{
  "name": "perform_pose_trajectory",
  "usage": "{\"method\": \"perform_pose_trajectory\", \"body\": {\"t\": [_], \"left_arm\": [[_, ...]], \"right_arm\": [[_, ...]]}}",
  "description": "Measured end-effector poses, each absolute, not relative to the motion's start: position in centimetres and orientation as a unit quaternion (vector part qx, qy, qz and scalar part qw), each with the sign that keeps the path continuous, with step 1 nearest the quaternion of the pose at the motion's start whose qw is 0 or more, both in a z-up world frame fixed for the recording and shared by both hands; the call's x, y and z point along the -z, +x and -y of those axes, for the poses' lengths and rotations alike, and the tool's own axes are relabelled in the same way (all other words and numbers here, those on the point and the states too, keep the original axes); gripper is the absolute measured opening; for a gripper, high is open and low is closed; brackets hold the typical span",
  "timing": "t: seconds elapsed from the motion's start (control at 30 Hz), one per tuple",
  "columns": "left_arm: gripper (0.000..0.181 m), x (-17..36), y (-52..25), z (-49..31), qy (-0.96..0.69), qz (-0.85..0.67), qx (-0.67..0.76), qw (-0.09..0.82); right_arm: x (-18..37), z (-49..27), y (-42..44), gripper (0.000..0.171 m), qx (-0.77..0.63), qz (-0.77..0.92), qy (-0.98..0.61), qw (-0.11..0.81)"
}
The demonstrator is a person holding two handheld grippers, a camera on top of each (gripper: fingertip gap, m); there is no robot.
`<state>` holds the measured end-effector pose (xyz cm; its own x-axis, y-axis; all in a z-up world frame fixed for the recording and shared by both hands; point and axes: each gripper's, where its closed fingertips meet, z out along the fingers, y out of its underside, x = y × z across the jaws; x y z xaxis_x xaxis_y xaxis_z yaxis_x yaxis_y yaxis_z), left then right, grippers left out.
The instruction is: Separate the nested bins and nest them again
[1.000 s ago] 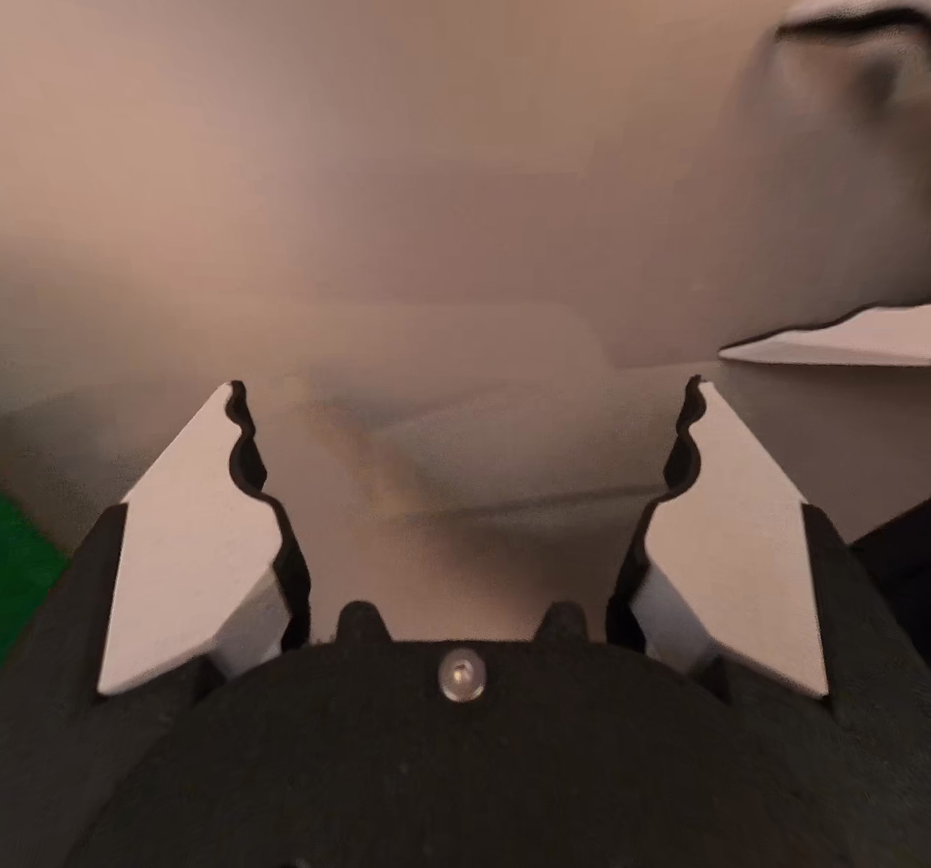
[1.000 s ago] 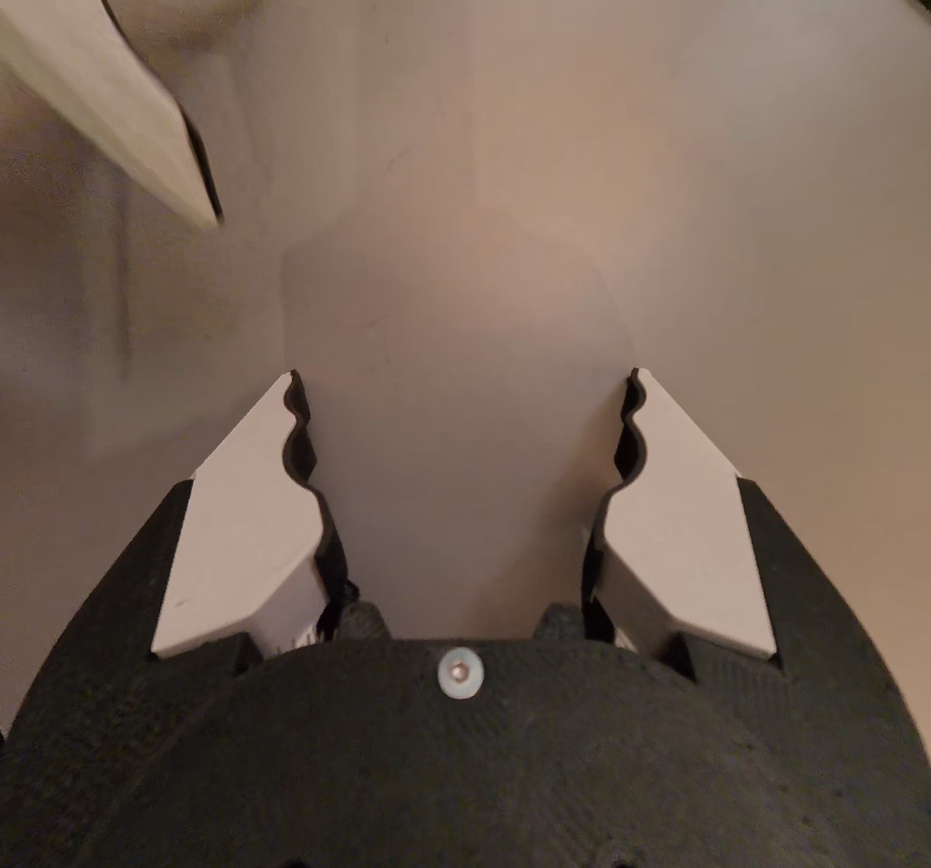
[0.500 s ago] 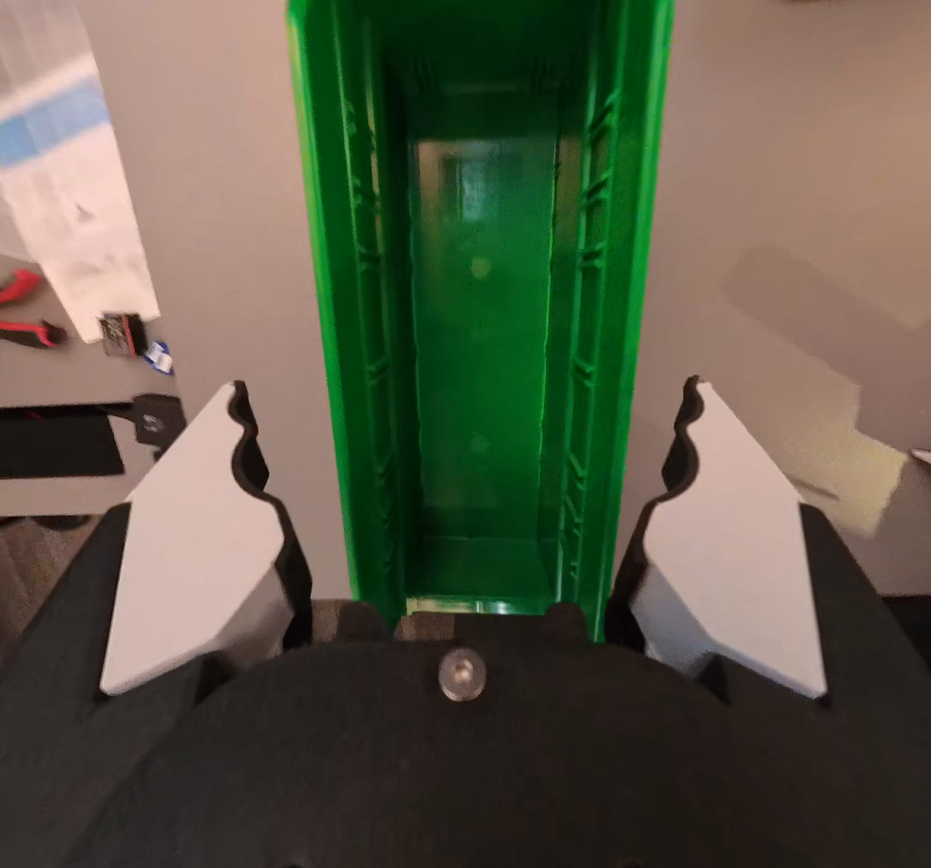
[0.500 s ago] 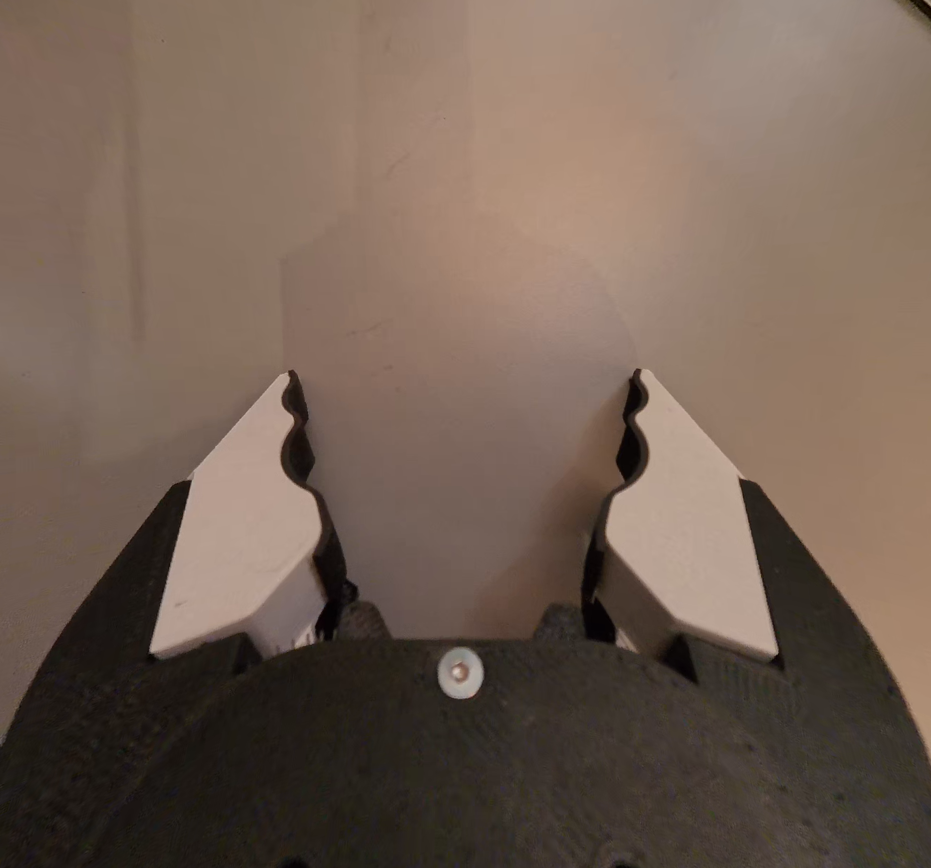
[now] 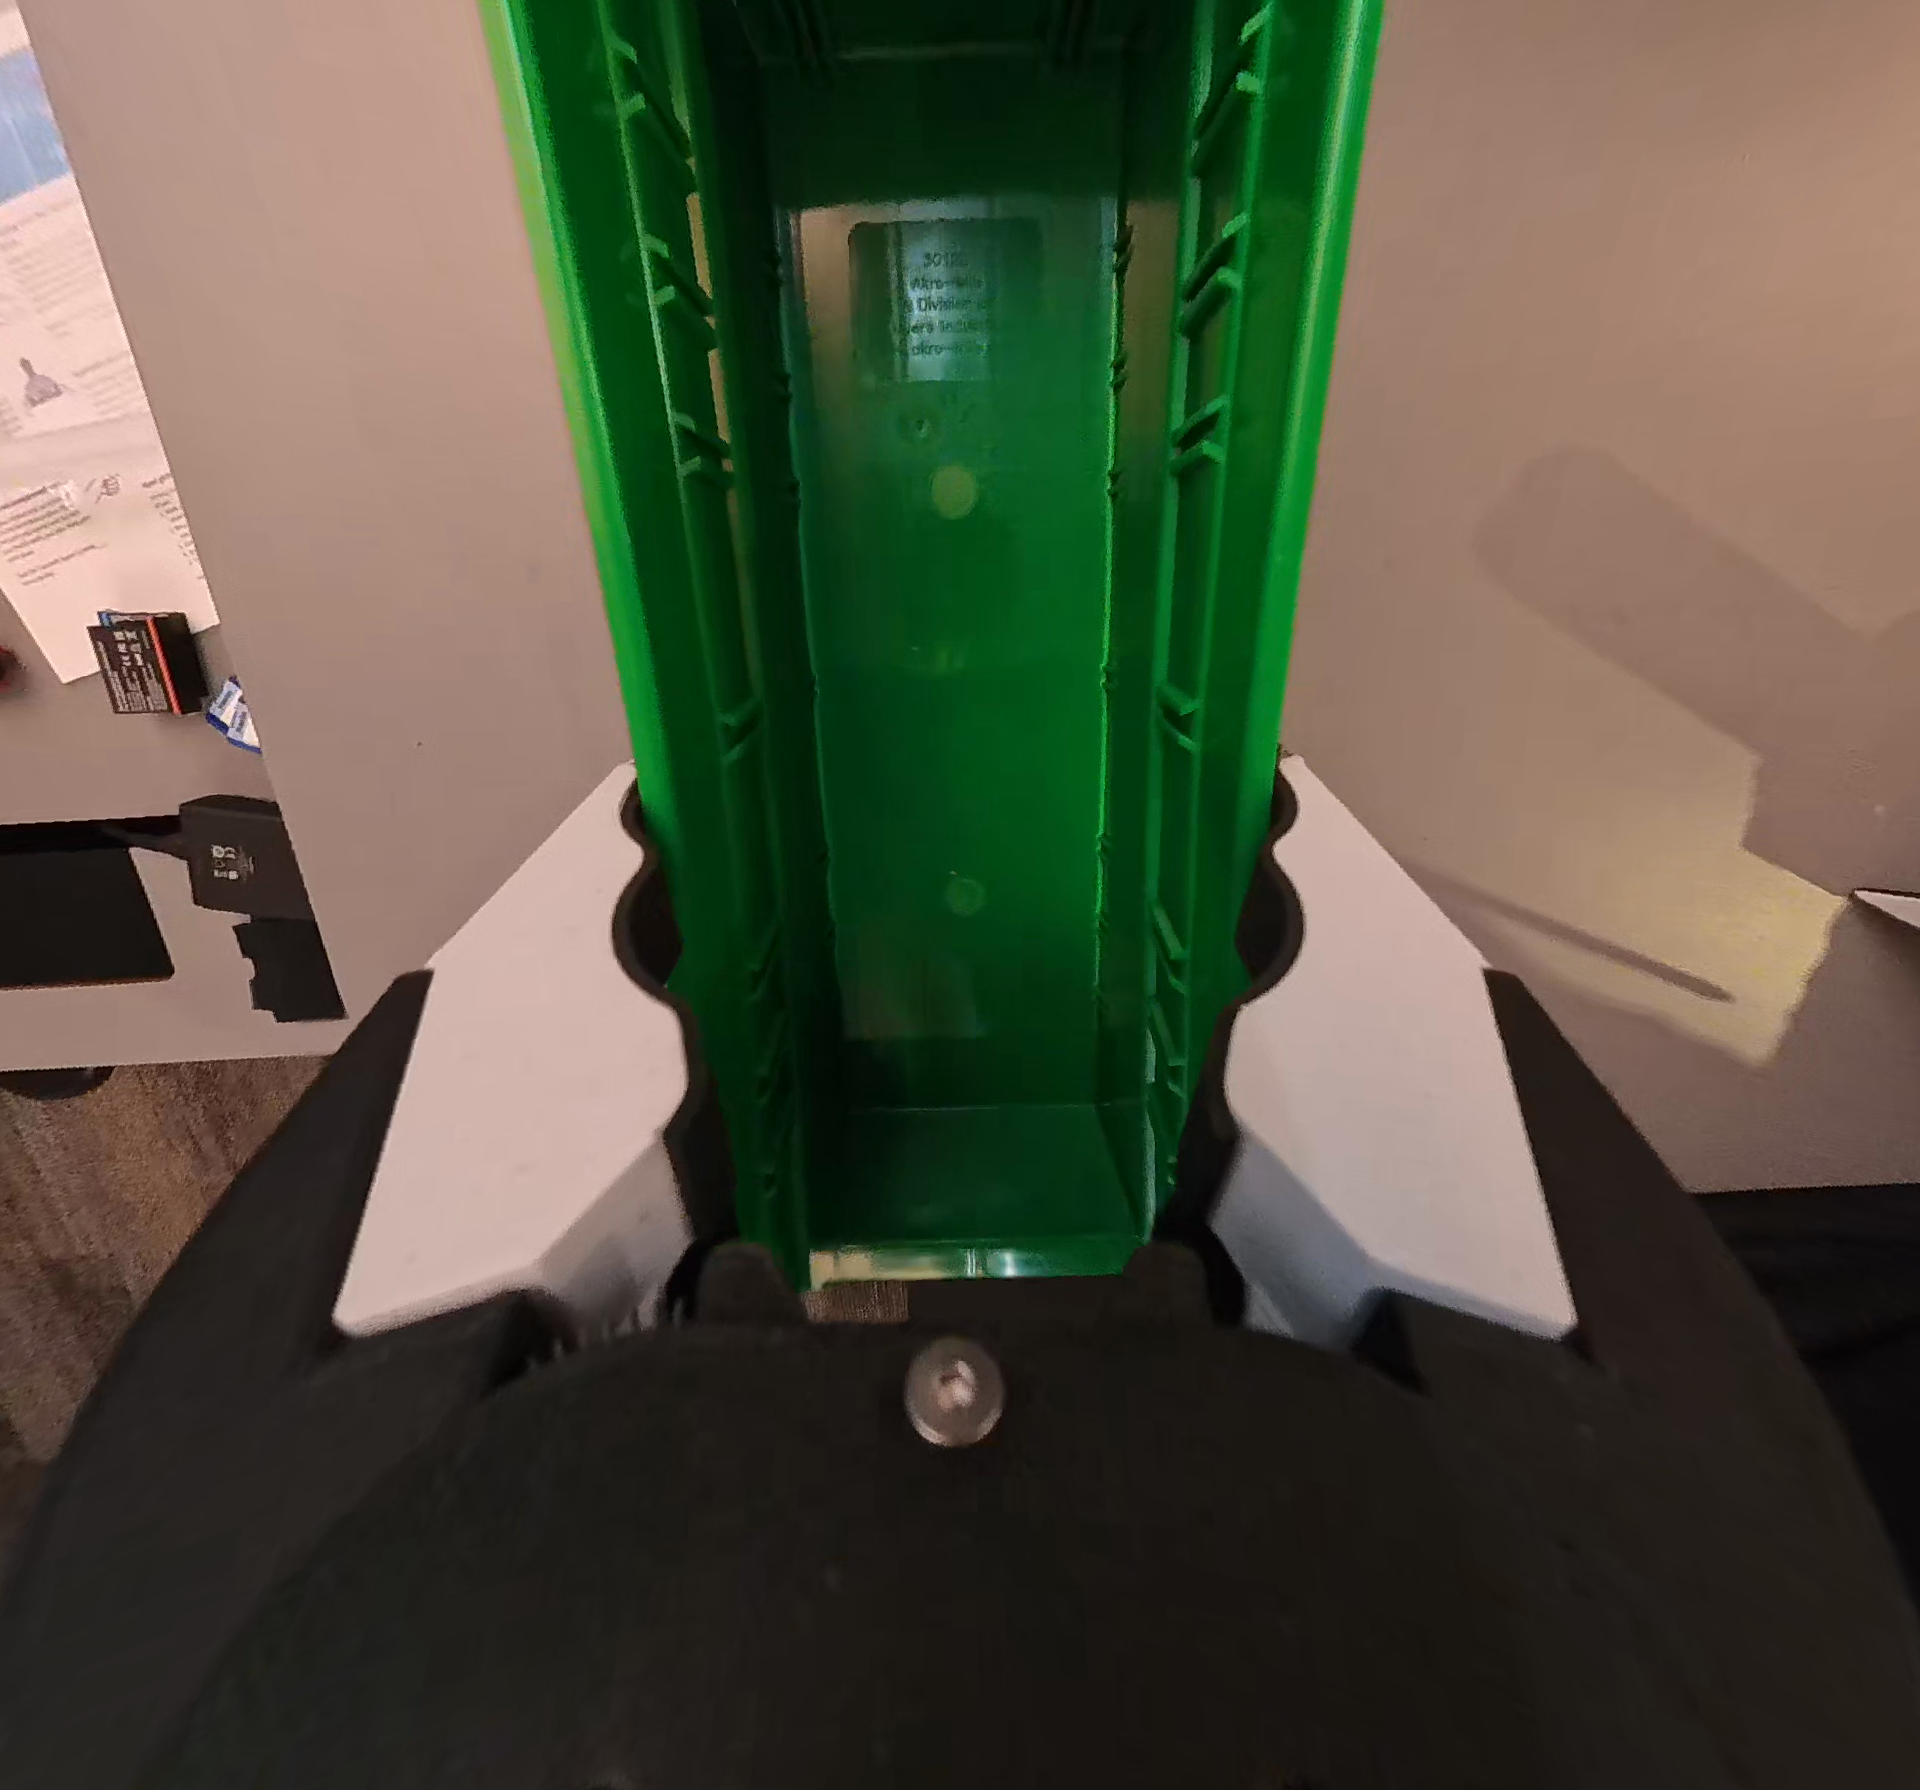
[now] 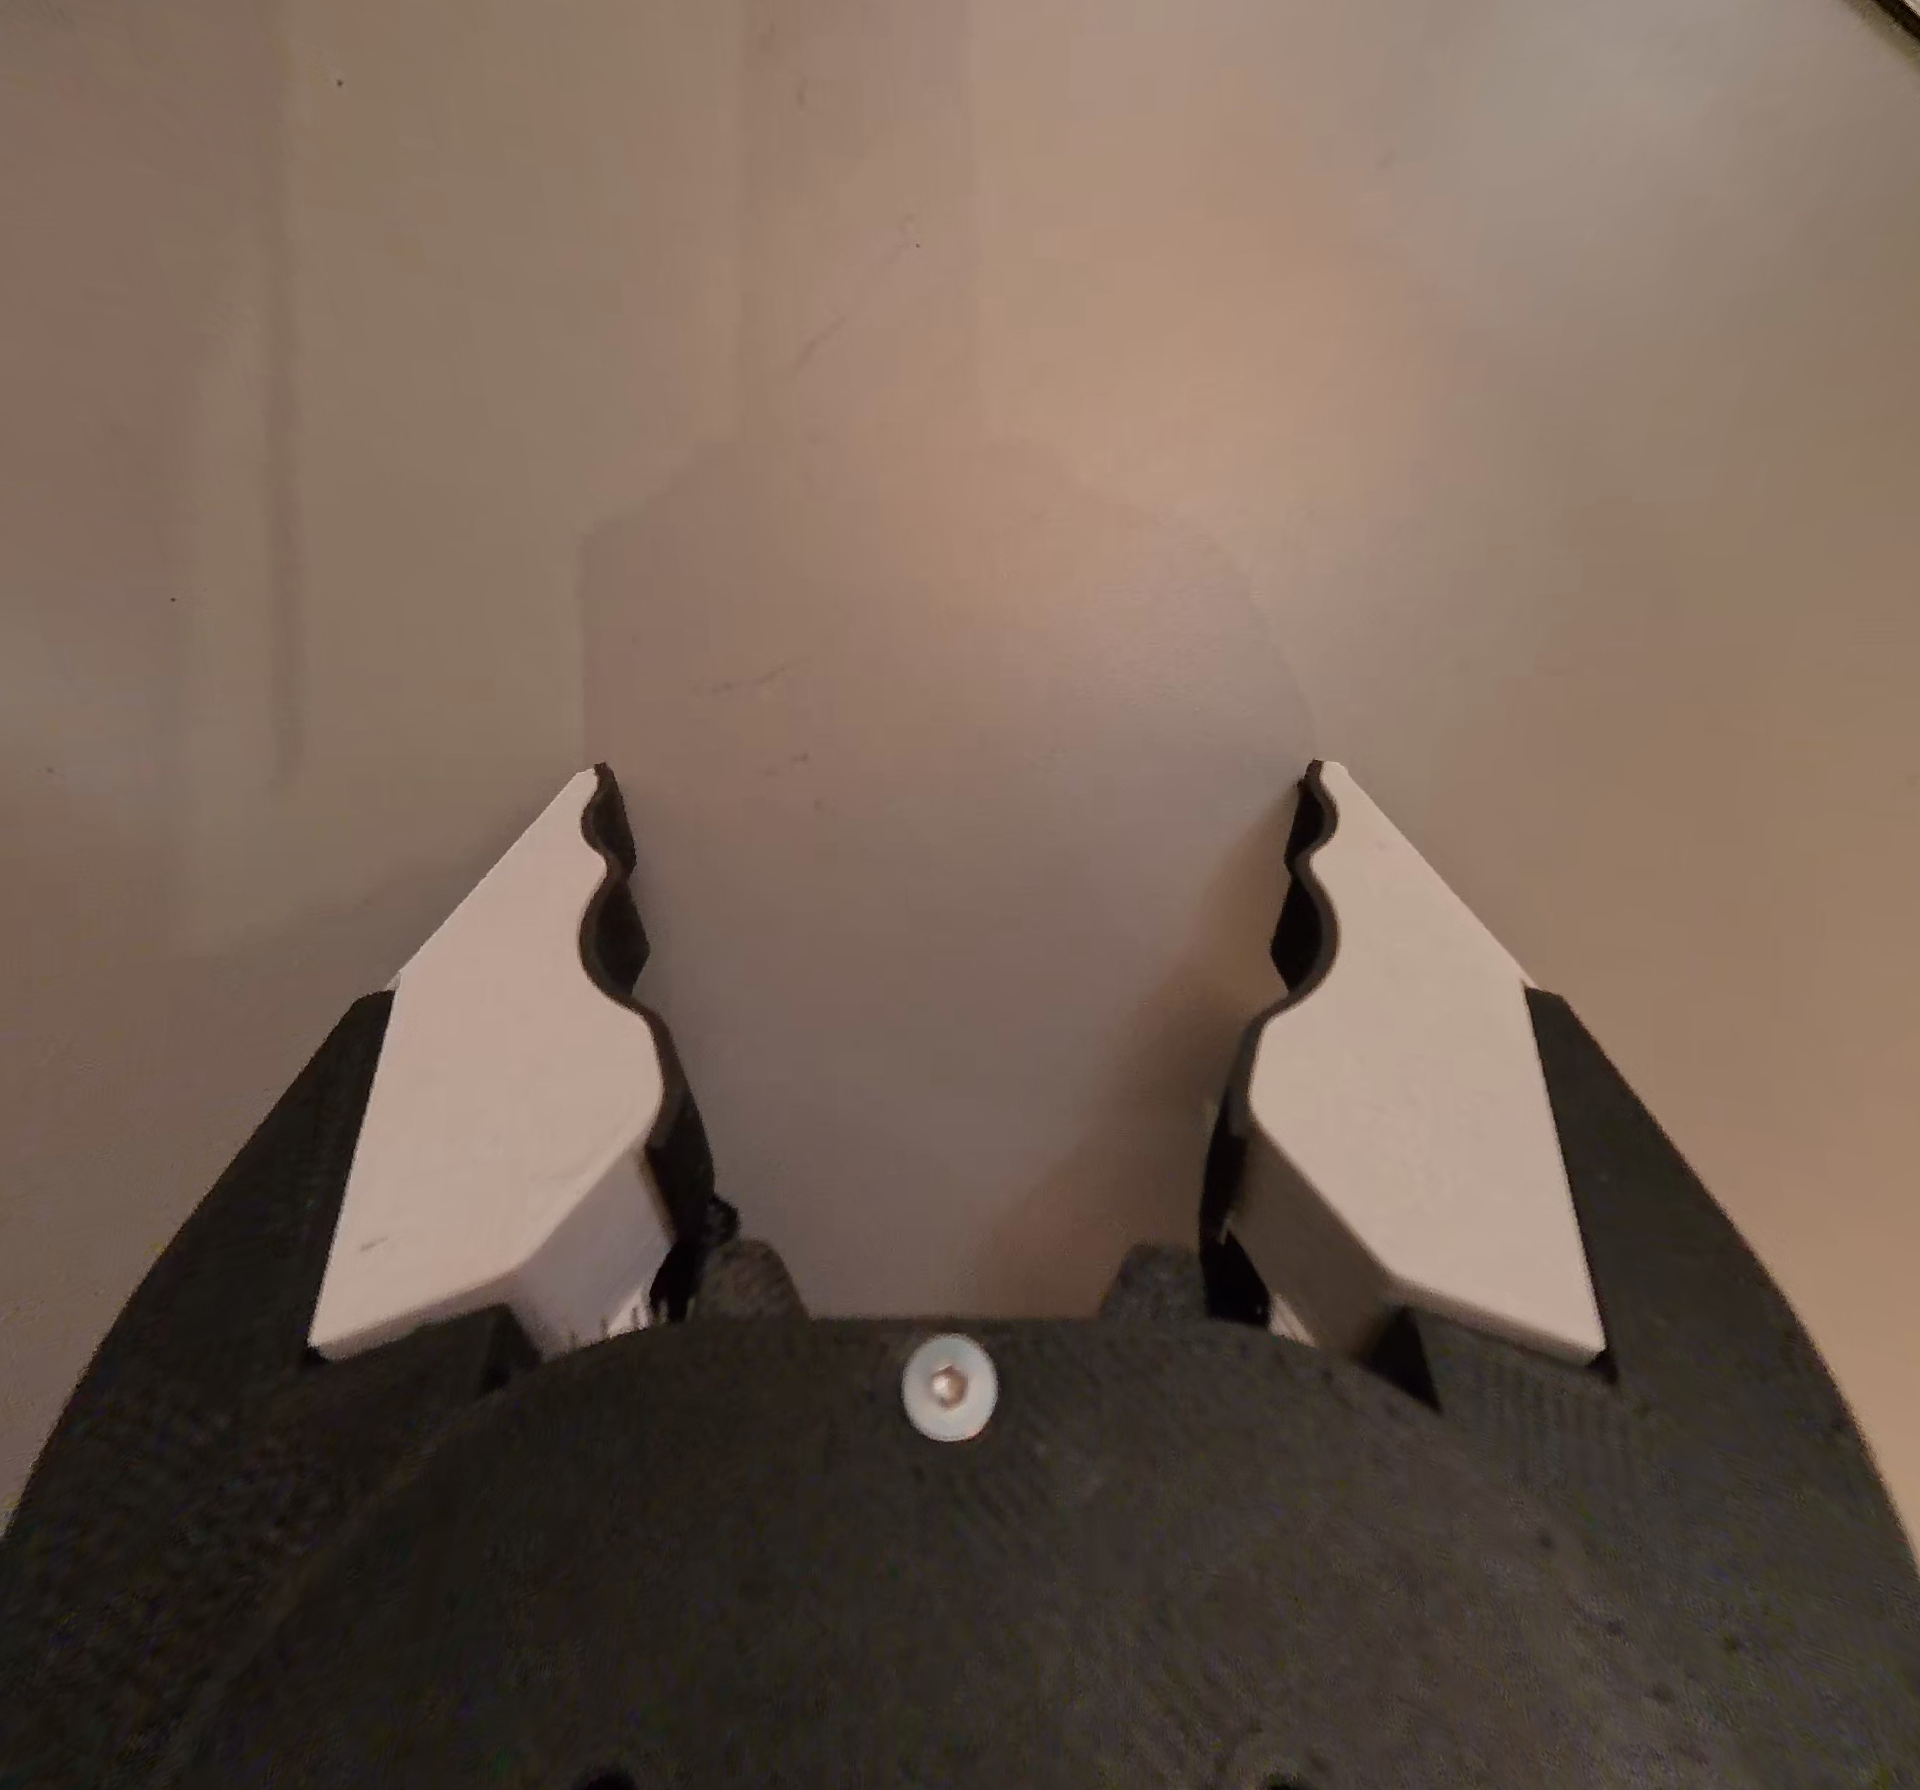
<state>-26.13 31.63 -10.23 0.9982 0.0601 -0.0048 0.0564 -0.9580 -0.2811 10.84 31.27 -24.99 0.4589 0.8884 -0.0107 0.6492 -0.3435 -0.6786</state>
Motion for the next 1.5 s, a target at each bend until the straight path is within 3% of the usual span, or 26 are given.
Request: {"method": "perform_pose_trajectory", "body": {"t": [0.27,0.5,0.73,0.93,1.17,1.5], "left_arm": [[0.102,8.1,-26.4,-32.3,-0.985,0.026,-0.009,0.172],[0.104,3.0,-26.3,-32.7,-0.977,0.014,-0.025,0.209],[0.106,-2.6,-18.9,-35.6,-0.959,-0.036,0.034,0.280],[0.107,6.1,-9.0,-36.9,-0.961,-0.068,0.109,0.246],[0.108,17.5,-6.9,-34.3,-0.979,-0.049,0.105,0.168],[0.123,18.0,-7.2,-34.8,-0.978,-0.039,0.056,0.197]], "right_arm": [[25.0,-31.3,10.8,0.124,-0.194,0.484,-0.796,0.309],[25.0,-31.3,10.9,0.123,-0.196,0.487,-0.794,0.307],[25.0,-31.4,11.0,0.122,-0.197,0.488,-0.793,0.308],[24.9,-31.5,11.1,0.118,-0.200,0.490,-0.790,0.309],[24.9,-31.5,11.1,0.118,-0.200,0.489,-0.790,0.310],[24.9,-31.4,11.2,0.118,-0.201,0.491,-0.789,0.311]]}}
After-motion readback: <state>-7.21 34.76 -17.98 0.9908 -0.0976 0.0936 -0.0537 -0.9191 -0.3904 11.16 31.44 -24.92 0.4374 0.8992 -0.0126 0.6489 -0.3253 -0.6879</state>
